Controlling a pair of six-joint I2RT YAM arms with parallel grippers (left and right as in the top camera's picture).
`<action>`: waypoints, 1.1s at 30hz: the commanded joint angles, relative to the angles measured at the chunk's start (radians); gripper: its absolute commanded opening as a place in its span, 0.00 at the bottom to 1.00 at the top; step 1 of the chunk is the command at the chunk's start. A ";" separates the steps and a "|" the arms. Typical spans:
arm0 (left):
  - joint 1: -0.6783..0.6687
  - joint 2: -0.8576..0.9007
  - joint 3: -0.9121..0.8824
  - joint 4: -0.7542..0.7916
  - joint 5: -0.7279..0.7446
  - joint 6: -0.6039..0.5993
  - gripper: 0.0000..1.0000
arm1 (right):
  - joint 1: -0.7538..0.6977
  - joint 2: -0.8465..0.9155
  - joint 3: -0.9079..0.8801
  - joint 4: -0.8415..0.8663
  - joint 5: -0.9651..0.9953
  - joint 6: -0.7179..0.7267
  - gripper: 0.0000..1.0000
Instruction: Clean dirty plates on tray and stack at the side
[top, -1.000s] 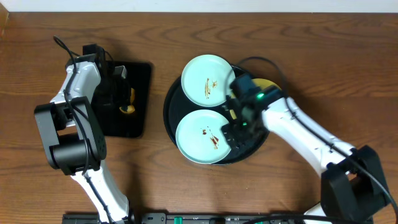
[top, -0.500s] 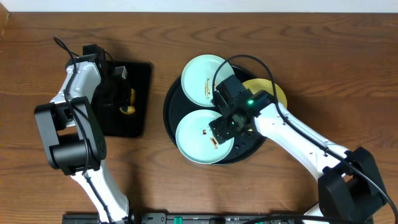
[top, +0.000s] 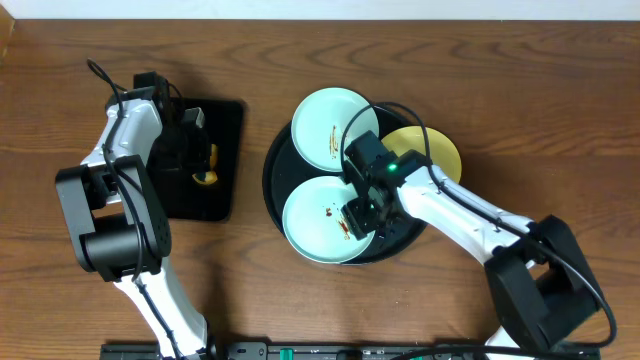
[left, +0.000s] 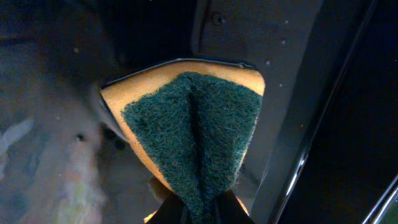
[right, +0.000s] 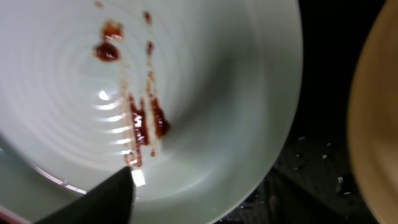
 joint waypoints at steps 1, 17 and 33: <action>-0.002 -0.034 -0.009 -0.010 0.005 -0.010 0.07 | 0.002 0.023 -0.014 0.021 -0.017 0.008 0.57; -0.002 -0.034 -0.009 -0.032 0.005 -0.021 0.08 | -0.013 0.023 -0.022 0.100 0.026 0.079 0.38; -0.002 -0.034 -0.009 -0.031 0.005 -0.021 0.07 | -0.013 0.023 -0.022 0.115 0.079 0.110 0.31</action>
